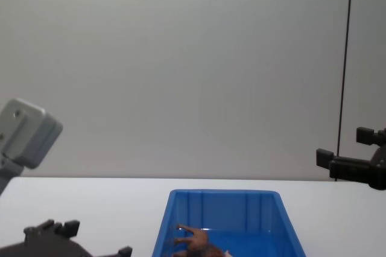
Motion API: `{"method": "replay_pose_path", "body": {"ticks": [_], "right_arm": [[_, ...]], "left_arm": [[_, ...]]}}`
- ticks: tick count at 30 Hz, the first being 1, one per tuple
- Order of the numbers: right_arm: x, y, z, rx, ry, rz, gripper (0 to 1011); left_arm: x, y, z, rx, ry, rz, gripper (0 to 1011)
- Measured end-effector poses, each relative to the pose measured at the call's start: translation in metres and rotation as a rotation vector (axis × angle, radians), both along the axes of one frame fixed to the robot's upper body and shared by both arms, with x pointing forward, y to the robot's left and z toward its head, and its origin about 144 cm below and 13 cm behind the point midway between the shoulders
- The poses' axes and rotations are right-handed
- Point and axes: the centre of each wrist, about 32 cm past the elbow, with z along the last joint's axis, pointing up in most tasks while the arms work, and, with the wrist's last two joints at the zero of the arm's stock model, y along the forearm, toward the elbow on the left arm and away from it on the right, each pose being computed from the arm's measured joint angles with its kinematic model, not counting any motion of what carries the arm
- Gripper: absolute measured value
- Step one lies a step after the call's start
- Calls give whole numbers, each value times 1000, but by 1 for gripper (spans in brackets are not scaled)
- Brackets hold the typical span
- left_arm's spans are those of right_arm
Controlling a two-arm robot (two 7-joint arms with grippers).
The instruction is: Pick up the two dolls from the table and place them into the box.
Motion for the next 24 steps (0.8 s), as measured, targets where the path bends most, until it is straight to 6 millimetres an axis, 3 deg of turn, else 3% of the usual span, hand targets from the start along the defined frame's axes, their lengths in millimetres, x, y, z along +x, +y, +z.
{"method": "replay_pose_path", "body": {"ticks": [19,24], "right_arm": [[0,0,0,-1,0,0,1001],[0,0,0,-1,0,0,1001]], "left_arm": [[15,11,-31,-5,96,-9,999],[17,12,-35,-4,110,-10,893]]}}
